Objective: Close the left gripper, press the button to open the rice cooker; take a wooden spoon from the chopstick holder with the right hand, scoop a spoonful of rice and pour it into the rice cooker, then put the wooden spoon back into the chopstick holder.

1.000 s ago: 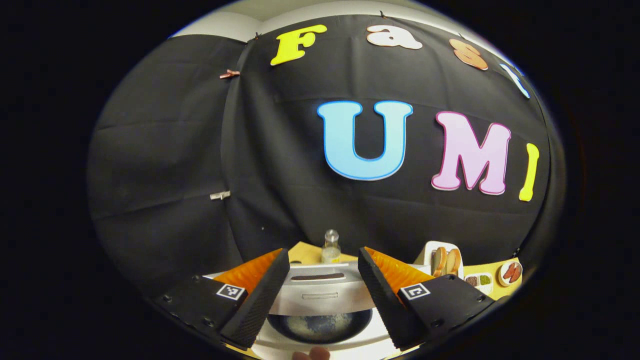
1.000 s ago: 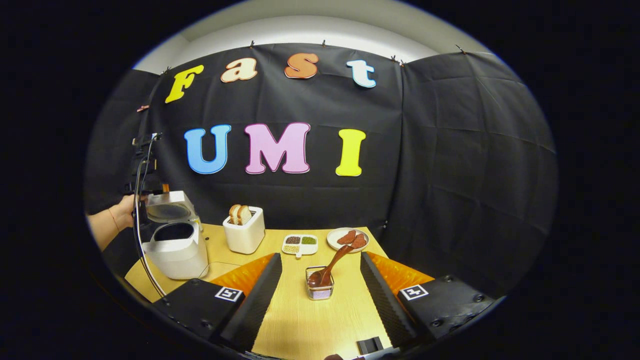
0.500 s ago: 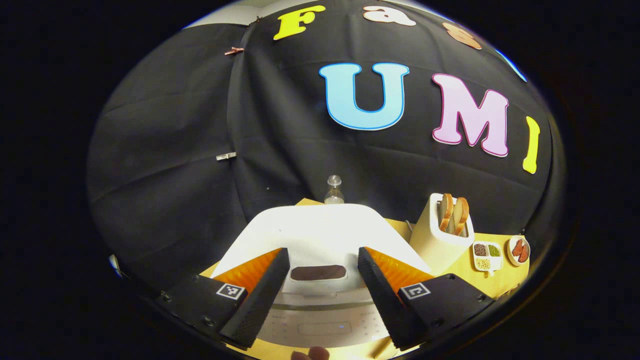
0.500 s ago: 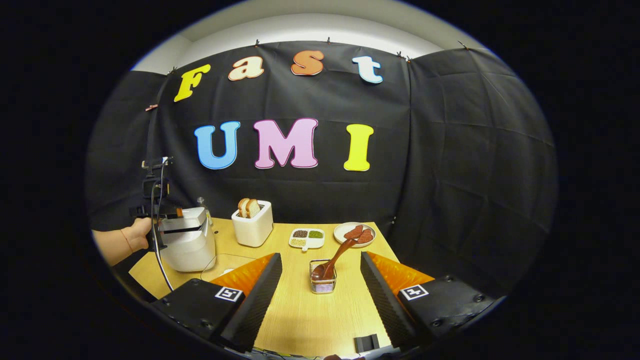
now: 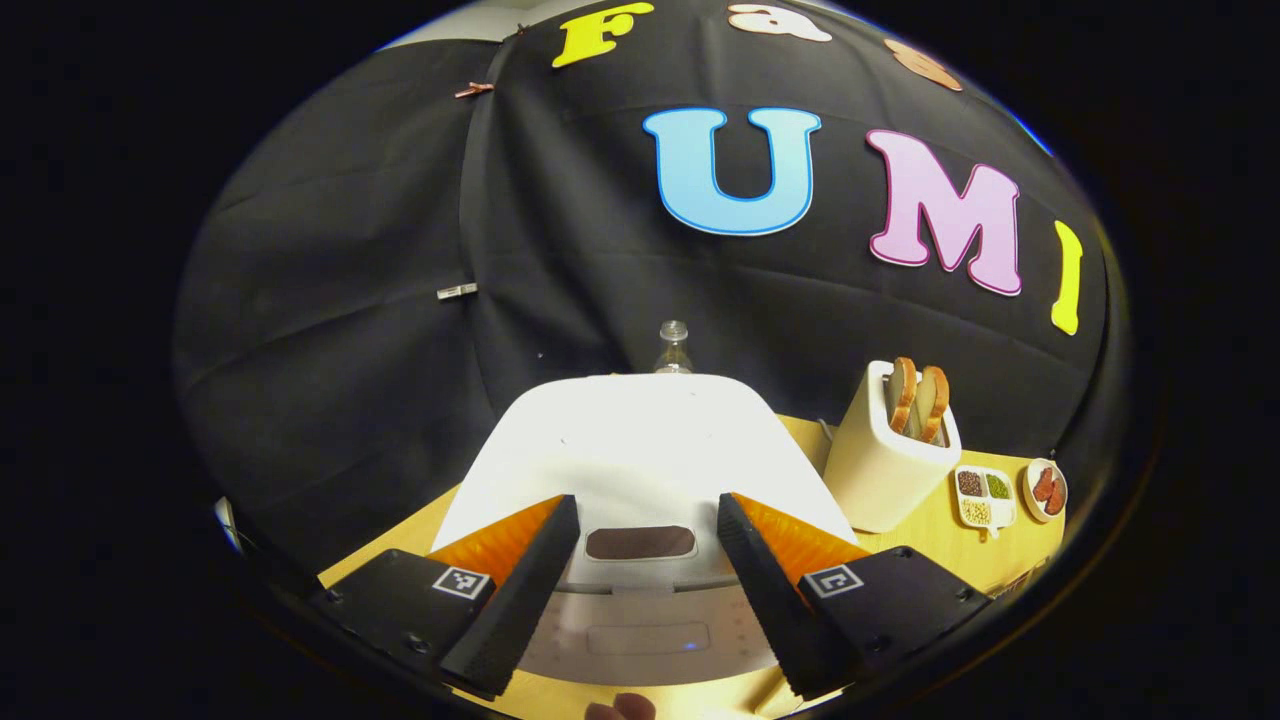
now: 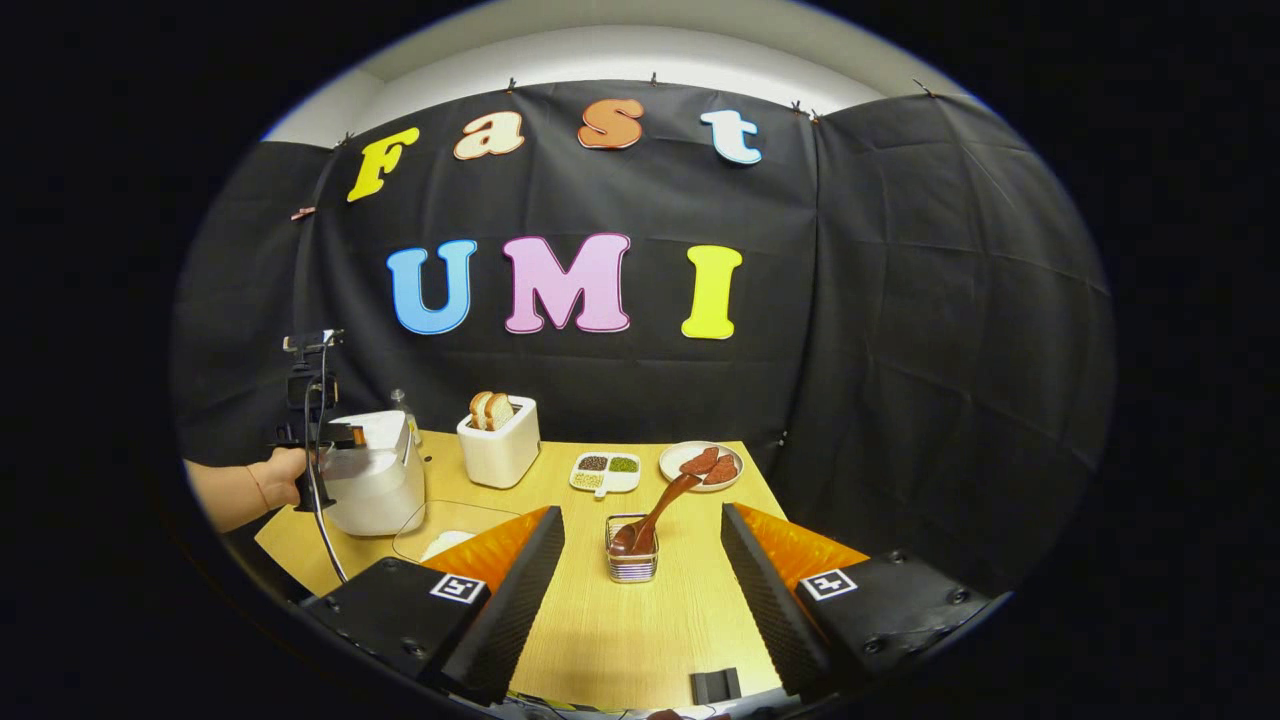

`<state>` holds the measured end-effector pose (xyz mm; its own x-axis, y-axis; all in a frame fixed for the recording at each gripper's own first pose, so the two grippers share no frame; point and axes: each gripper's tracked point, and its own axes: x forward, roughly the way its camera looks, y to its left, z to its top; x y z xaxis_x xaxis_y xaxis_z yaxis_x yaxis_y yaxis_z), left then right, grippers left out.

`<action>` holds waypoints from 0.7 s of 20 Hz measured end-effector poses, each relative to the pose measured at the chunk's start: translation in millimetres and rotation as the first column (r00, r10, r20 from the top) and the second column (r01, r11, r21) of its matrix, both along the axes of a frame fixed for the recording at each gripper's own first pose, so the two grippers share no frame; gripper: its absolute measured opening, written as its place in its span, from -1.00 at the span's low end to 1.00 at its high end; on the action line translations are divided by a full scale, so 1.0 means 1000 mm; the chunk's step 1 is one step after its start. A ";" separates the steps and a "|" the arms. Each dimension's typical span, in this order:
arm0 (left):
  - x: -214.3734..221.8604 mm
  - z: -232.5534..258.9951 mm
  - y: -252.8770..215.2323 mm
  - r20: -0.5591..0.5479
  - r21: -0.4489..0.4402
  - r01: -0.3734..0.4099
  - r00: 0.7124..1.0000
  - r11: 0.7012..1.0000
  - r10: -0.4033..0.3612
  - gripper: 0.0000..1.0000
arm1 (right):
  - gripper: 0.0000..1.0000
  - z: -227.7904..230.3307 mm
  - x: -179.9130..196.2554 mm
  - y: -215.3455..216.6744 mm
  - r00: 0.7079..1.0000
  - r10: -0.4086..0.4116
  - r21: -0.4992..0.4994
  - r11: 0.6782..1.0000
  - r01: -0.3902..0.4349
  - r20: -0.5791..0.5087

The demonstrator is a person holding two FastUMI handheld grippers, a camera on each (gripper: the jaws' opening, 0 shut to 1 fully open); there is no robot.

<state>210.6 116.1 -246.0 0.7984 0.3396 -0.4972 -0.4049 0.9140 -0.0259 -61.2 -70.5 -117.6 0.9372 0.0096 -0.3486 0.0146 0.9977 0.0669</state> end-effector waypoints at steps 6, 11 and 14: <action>0.000 -0.011 0.001 -0.023 0.003 0.002 1.000 1.000 -0.002 0.99 | 0.96 0.012 0.009 0.005 1.000 0.021 0.001 1.000 -0.021 0.022; -0.002 -0.013 0.000 -0.013 0.004 0.000 1.000 1.000 0.000 1.00 | 0.96 0.011 0.011 0.007 0.999 0.030 -0.020 0.999 -0.029 0.022; -0.002 -0.013 -0.001 -0.028 0.010 0.007 1.000 1.000 -0.007 1.00 | 0.96 0.012 0.011 0.009 0.999 0.030 -0.022 0.999 -0.029 0.025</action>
<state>208.1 115.0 -259.4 0.7867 0.3392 -0.5159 -0.3986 0.9171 -0.0049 -50.6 -61.4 -106.1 0.9453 0.0302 -0.3249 -0.0164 0.9989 0.0449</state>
